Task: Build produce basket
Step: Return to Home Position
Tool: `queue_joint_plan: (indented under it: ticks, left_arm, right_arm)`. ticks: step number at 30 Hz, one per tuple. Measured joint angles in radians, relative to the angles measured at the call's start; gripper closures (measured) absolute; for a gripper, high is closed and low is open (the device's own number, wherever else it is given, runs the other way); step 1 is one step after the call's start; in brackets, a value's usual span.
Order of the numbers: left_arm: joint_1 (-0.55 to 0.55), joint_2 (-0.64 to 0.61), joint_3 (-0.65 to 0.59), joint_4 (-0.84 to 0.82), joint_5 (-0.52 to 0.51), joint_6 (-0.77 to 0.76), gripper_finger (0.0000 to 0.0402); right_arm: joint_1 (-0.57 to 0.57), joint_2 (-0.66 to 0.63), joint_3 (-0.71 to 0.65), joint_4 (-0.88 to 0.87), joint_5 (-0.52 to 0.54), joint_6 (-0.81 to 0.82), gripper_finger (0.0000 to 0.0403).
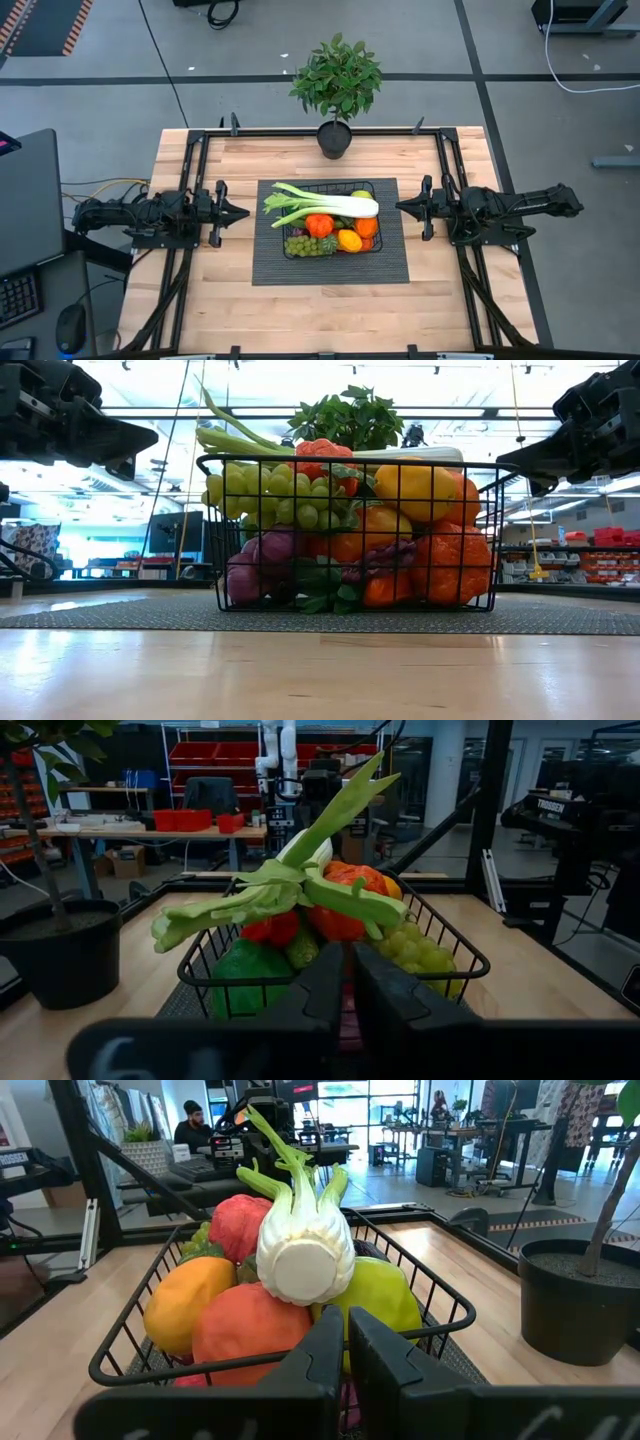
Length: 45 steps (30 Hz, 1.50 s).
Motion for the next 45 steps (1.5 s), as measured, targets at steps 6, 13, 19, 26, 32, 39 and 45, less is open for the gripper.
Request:
queue_joint_plan:
  ticks: [6,13,19,26,32,39,45]
  left_arm:
    - [0.0,0.0,0.0,0.0,0.0,0.0,0.037]
    - [0.0,0.0,0.0,0.0,0.0,0.0,0.0375]
    - [0.0,0.0,0.0,0.0,0.0,0.0,0.0367]
    - [0.0,0.0,0.0,0.0,0.0,0.0,0.0371]
    - [0.0,0.0,0.0,0.0,0.0,0.0,0.0375]
    - [0.0,0.0,0.0,0.0,0.0,0.0,0.0365]
    - [0.0,0.0,0.0,0.0,0.0,0.0,0.0374]
  right_arm:
    - [0.0,0.0,0.0,0.0,0.0,0.0,0.0376]
    - [0.0,0.0,0.0,0.0,0.0,0.0,0.0376]
    - [0.0,0.0,0.0,0.0,0.0,0.0,0.0376]
    - [0.0,0.0,0.0,0.0,0.0,0.0,0.0376]
    - [0.0,0.0,0.0,0.0,0.0,0.0,0.0376]
    - [0.0,0.0,0.0,0.0,0.0,0.0,0.0376]
    - [0.0,0.0,0.0,0.0,0.0,0.0,0.0376]
